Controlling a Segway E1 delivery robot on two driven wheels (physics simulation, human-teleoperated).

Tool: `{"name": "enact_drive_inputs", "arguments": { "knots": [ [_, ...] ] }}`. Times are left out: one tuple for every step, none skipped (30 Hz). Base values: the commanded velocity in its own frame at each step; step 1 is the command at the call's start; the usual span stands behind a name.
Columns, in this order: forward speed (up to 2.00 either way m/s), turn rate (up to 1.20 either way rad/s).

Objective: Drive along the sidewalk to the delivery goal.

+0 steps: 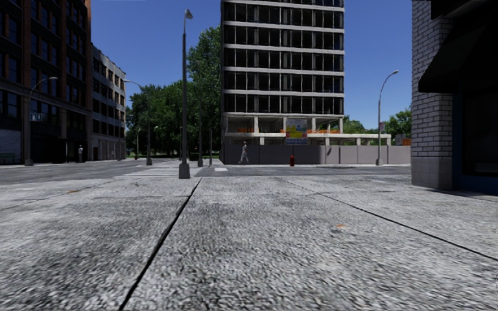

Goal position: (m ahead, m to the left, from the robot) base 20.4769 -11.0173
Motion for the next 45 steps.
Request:
{"name": "enact_drive_inputs", "arguments": {
  "knots": [
    [2.0,0.0],
    [2.0,0.0],
    [2.0,0.0],
    [2.0,0.0],
    [2.0,0.0],
    [2.0,0.0],
    [2.0,0.0],
    [2.0,0.0],
    [2.0,0.0],
    [2.0,0.0],
    [2.0,0.0],
    [2.0,0.0],
    [2.0,0.0],
    [2.0,0.0],
    [2.0,0.0],
    [2.0,0.0],
    [2.0,0.0],
    [2.0,0.0],
    [2.0,0.0],
    [2.0,0.0],
    [2.0,0.0],
    [2.0,0.0],
    [2.0,0.0],
    [2.0,0.0],
    [2.0,0.0],
    [2.0,0.0],
    [2.0,0.0],
    [2.0,0.01],
    [2.0,0.01],
    [2.0,0.17],
    [2.0,0.3],
    [2.0,0.78],
    [2.0,1.2],
    [2.0,1.2],
    [2.0,1.2],
    [2.0,1.2],
    [2.0,1.2],
    [2.0,1.2],
    [2.0,1.2],
    [2.0,1.2],
    [2.0,1.2],
    [2.0,1.2],
    [2.0,1.2],
    [2.0,1.2],
    [2.0,1.2]
  ]
}}
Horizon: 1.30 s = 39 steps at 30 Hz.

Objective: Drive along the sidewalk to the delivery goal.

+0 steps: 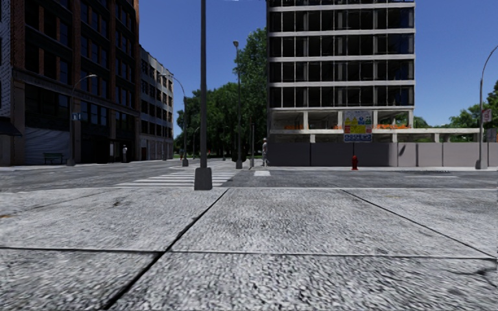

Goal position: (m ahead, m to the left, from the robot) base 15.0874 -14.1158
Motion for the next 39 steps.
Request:
{"name": "enact_drive_inputs", "arguments": {
  "knots": [
    [2.0,1.15],
    [2.0,0.94],
    [2.0,0.87],
    [2.0,0.79],
    [2.0,0.6],
    [2.0,0.46],
    [2.0,0.4],
    [2.0,0.38],
    [2.0,0.38],
    [2.0,0.36],
    [2.0,0.29],
    [2.0,0.29],
    [2.0,0.2],
    [2.0,0.08],
    [2.0,0.08],
    [2.0,0.06],
    [2.0,0.06],
    [2.0,0.06],
    [2.0,0.06],
    [2.0,0.06],
    [2.0,0.06],
    [2.0,0.06],
    [2.0,0.06],
    [2.0,0.06],
    [2.0,0.64],
    [2.0,1.2],
    [2.0,1.2],
    [2.0,1.2],
    [2.0,1.2],
    [2.0,1.2],
    [2.0,1.2],
    [2.0,1.2],
    [2.0,0.73],
    [2.0,0.5],
    [2.0,0.5],
    [2.0,0.48],
    [2.0,0.46],
    [2.0,0.31],
    [2.0,0.18]
  ]
}}
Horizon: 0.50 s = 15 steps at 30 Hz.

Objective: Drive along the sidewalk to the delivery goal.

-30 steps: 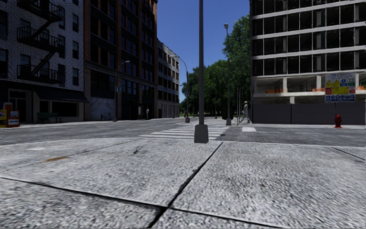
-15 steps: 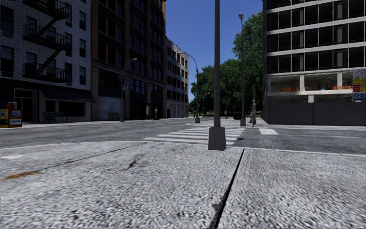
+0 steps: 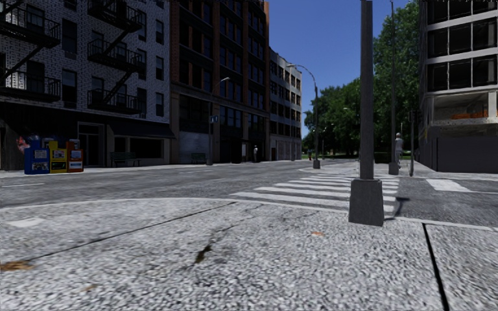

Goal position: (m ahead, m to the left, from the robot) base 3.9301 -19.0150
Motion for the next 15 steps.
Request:
{"name": "enact_drive_inputs", "arguments": {
  "knots": [
    [2.0,0.18],
    [2.0,0.1],
    [2.0,0.07],
    [2.0,0.06],
    [2.0,0.05],
    [2.0,0.05],
    [2.0,0.05],
    [2.0,0.04],
    [2.0,0.03],
    [2.0,0.03],
    [2.0,0.03],
    [2.0,0.03],
    [2.0,0.03],
    [2.0,0.03],
    [2.0,0.03]
  ]
}}
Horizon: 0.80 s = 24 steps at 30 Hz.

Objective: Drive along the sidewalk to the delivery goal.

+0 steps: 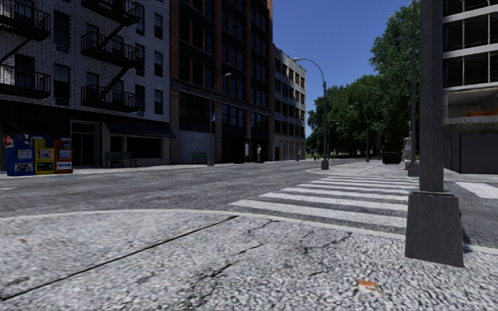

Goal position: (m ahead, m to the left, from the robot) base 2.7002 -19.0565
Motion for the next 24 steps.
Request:
{"name": "enact_drive_inputs", "arguments": {
  "knots": [
    [2.0,0.02],
    [2.0,0.02],
    [2.0,0.02],
    [2.0,0.0],
    [2.0,0.0],
    [2.0,0.0],
    [2.0,0.0],
    [2.0,0.0],
    [2.0,0.0],
    [2.0,0.0],
    [2.0,0.0],
    [2.0,-0.32],
    [2.0,-0.48],
    [2.0,-0.57],
    [2.0,-0.61],
    [2.0,-0.8],
    [2.0,-0.8],
    [2.0,-1.2],
    [2.0,-1.2],
    [2.0,-1.2],
    [2.0,-1.2],
    [2.0,-1.2],
    [2.0,-1.2],
    [2.0,-1.2]
  ]
}}
